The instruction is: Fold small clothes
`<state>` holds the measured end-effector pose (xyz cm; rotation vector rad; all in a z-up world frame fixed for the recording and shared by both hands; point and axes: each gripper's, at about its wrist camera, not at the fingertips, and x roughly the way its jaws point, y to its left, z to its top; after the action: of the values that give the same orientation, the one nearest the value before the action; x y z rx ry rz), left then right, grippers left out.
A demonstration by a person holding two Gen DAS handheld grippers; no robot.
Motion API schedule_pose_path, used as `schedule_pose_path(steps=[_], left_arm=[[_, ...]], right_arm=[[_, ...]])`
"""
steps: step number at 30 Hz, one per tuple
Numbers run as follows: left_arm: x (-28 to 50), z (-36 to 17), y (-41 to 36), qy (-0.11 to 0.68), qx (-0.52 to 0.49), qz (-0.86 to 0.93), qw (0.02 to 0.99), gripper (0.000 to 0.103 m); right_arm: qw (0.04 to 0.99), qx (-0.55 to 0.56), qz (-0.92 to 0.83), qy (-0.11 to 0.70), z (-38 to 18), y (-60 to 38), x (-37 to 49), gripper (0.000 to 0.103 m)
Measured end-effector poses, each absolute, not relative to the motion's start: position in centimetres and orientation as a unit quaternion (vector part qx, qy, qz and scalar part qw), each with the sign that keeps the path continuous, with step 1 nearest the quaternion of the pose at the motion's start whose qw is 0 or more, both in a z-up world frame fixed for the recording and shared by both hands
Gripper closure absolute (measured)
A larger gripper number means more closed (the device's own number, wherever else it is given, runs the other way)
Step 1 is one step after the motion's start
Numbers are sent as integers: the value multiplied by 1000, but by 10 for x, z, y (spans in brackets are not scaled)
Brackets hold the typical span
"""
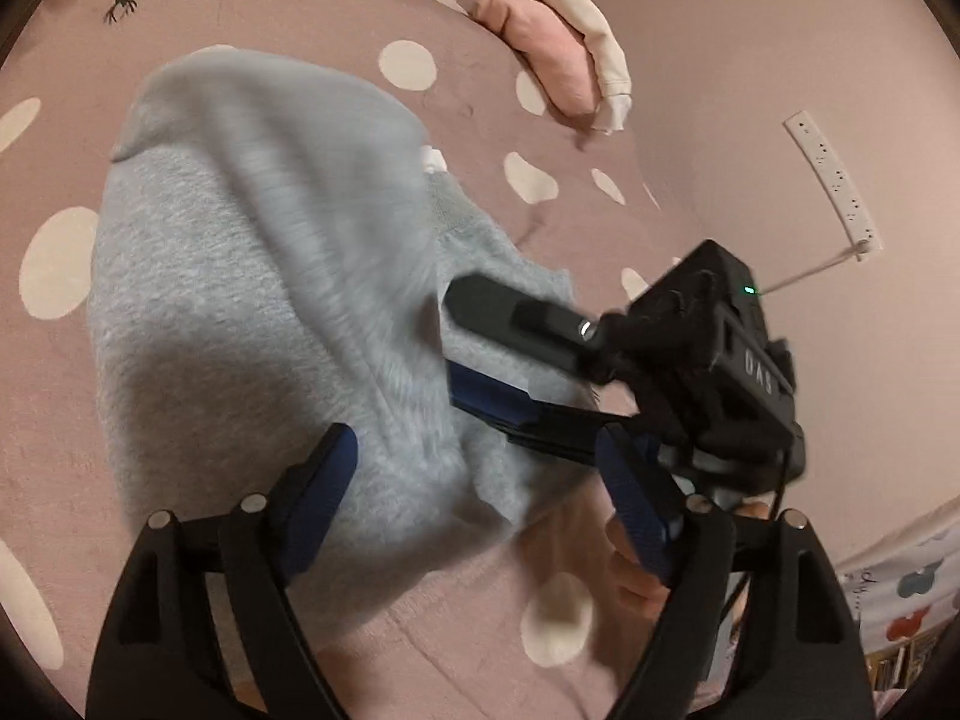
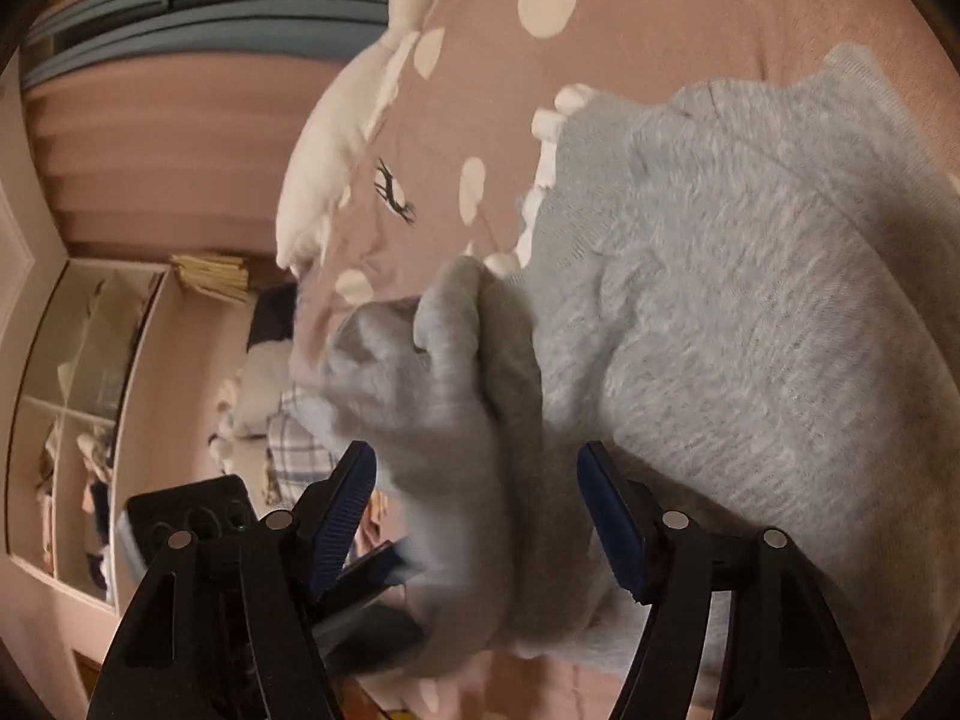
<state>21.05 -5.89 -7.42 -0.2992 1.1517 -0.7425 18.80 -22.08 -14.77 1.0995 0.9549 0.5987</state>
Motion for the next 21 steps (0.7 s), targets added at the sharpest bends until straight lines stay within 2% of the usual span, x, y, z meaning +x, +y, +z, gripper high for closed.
schedule_pose_path(steps=[2, 7, 12, 13, 14, 17, 19, 21], left_arm=[[208, -74, -54, 528, -128, -337, 769, 21], [191, -71, -20, 517, -158, -324, 776, 21], [171, -78, 24, 509, -198, -284, 788, 21], [167, -80, 31, 511, -200, -276, 789, 21], [163, -82, 36, 513, -203, -270, 789, 21], [154, -88, 51, 518, -213, -255, 788, 21], [150, -92, 59, 521, -226, -248, 785, 21], [148, -94, 65, 523, -239, -244, 781, 21]], right_arm=[[687, 520, 280, 423, -151, -225, 185, 28], [680, 517, 284, 434, -154, -226, 181, 28], [726, 417, 247, 489, -145, -199, 190, 28], [744, 389, 238, 489, -139, -192, 189, 34], [759, 366, 234, 485, -133, -186, 189, 50], [804, 296, 206, 473, -116, -171, 186, 74], [823, 268, 202, 459, -108, -162, 192, 85], [836, 251, 194, 447, -102, -161, 190, 89]])
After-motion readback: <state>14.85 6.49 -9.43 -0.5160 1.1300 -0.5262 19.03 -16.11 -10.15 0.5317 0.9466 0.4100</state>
